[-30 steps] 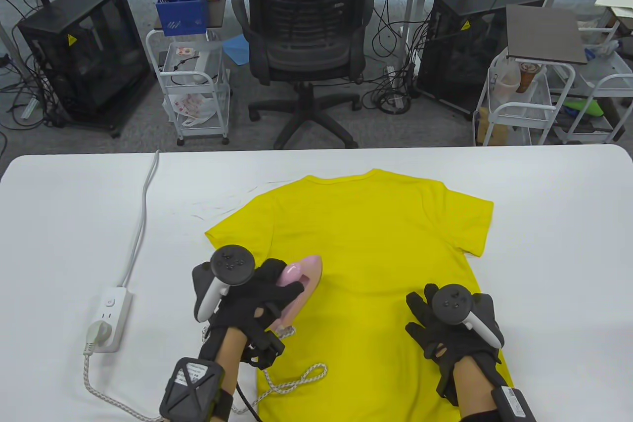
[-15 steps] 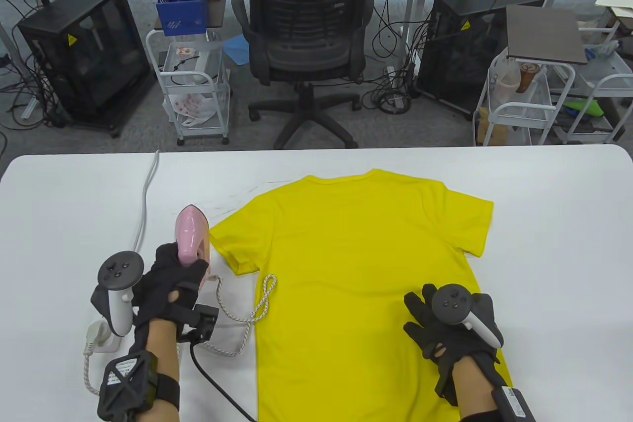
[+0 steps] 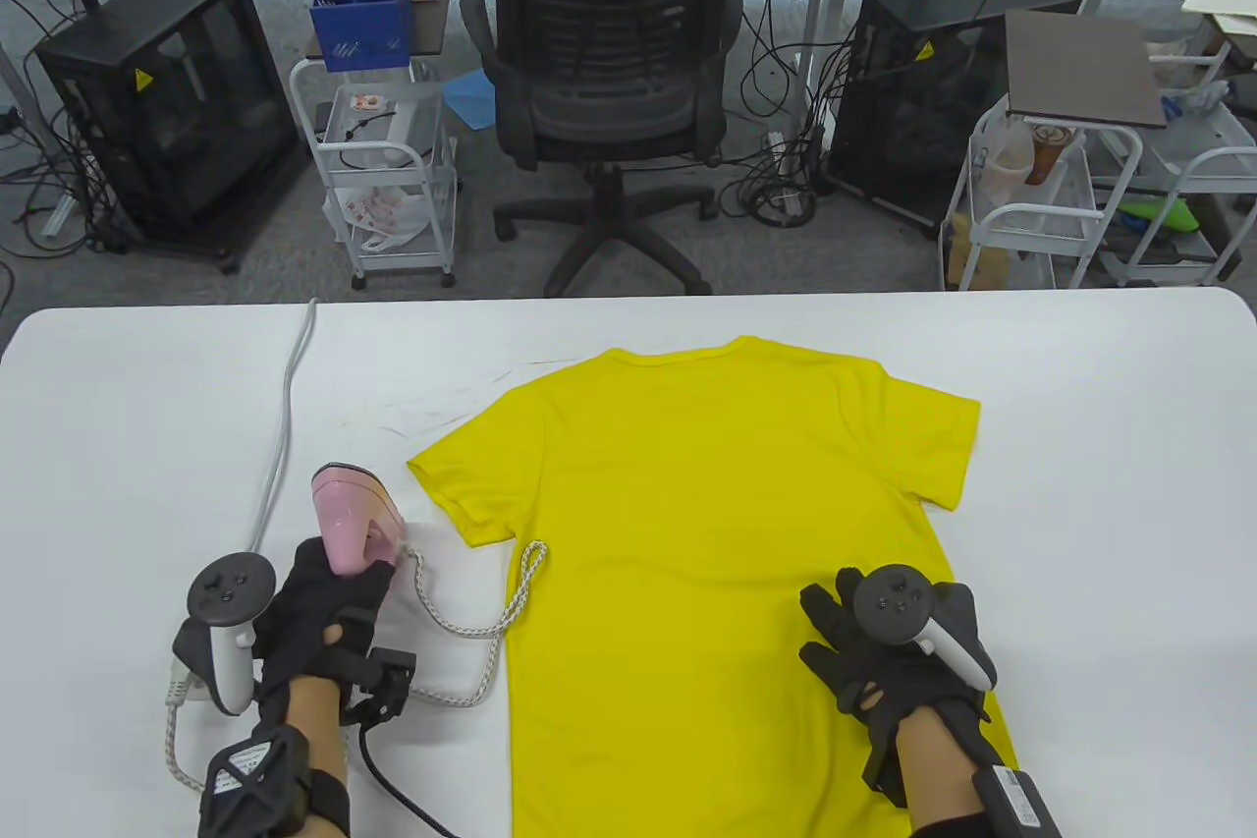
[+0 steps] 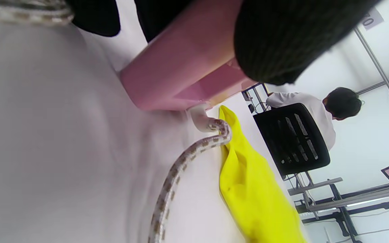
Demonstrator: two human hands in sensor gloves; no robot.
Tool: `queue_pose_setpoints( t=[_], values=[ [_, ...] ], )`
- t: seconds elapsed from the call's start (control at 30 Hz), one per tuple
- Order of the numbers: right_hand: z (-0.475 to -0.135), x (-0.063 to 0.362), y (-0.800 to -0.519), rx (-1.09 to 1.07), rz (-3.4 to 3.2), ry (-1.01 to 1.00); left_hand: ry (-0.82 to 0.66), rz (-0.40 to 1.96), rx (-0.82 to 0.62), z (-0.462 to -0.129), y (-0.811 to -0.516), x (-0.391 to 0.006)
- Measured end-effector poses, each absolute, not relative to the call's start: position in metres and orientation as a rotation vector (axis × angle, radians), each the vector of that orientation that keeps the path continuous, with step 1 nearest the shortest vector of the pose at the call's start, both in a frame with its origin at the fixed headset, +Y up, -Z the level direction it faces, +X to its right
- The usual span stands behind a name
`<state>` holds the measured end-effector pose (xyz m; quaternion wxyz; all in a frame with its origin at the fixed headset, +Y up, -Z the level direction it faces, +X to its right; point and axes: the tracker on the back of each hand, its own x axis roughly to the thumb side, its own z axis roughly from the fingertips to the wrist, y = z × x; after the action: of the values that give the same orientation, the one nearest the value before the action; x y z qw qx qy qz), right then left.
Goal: Iron t-shirt with electric iron on table
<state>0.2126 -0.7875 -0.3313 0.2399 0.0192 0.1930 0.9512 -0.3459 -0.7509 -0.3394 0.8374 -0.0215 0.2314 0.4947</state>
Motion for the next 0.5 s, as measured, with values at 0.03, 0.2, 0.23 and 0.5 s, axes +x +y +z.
queue_pose_setpoints(
  t=[0.03,0.2,0.23,0.5],
  values=[
    [-0.331,0.213,-0.787,0.054,2.601,0.526,0.492,1.040,-0.051,-0.339,-0.751,-0.346],
    [-0.331,0.213,-0.786,0.057,2.596,0.515,0.517,1.028,-0.066,-0.336,-0.752,-0.349],
    [-0.331,0.213,-0.786,0.057,2.596,0.517,0.517,1.024,-0.074,-0.334,-0.751,-0.350],
    [-0.331,0.213,-0.786,0.059,2.600,0.525,0.495,0.962,-0.073,-0.319,-0.699,-0.359]
  ],
)
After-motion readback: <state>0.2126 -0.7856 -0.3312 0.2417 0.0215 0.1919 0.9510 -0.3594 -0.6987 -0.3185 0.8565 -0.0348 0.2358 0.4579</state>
